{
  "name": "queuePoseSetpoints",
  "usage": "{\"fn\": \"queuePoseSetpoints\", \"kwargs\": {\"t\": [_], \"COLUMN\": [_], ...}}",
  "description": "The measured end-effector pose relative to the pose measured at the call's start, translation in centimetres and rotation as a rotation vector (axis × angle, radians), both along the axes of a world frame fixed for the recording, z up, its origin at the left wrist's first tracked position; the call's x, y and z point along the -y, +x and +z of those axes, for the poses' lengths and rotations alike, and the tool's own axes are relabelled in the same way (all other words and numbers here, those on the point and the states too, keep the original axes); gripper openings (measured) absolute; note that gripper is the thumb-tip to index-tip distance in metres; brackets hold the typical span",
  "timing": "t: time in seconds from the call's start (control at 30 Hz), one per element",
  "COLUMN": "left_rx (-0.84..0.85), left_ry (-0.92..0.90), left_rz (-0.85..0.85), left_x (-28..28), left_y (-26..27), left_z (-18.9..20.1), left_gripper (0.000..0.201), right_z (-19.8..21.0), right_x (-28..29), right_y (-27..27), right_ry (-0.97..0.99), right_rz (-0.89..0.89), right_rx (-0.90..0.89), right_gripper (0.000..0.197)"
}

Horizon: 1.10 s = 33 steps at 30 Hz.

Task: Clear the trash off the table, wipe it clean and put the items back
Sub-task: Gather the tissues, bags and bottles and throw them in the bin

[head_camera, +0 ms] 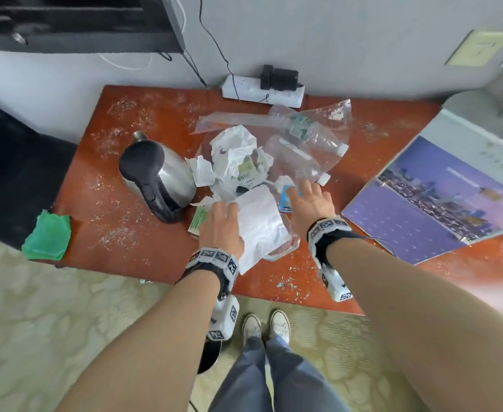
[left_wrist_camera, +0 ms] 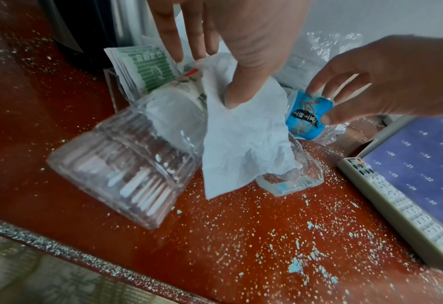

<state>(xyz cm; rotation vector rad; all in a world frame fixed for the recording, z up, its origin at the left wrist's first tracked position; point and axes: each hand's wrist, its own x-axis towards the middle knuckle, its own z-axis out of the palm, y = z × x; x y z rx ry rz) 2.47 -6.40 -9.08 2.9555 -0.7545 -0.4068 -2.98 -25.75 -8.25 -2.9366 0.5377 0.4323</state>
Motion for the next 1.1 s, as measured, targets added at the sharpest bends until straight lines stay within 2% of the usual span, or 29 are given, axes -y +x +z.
{"fn": "queuePoseSetpoints", "kwargs": {"t": [0.13, 0.33, 0.47, 0.7, 1.1], "left_rx": [0.002, 0.004, -0.011, -0.073, -0.043], "left_ry": [-0.001, -0.041, -0.058, -0.145, -0.3], "left_rz": [0.002, -0.014, -0.015, 0.031, 0.022], "left_x": [0.5, 0.9, 1.0, 0.7, -1.3], "left_y": [0.7, 0.9, 0.9, 0.7, -2.3], "left_z": [0.2, 0.6, 0.7, 2.4, 4.7], "left_gripper": [0.051, 0.028, 0.026, 0.016, 0.008], "right_z": [-0.9, -1.3, -1.3, 0.2, 2.9], "right_x": [0.5, 1.3, 1.5, 1.9, 0.9], "right_y": [0.6, 1.3, 1.4, 0.6, -6.0], "right_ry": [-0.008, -0.022, -0.024, 0.157, 0.185], "right_rz": [0.006, 0.015, 0.009, -0.134, -0.267], "right_rx": [-0.031, -0.087, -0.107, -0.086, 0.042], "right_gripper": [0.067, 0.068, 0.065, 0.073, 0.069]}}
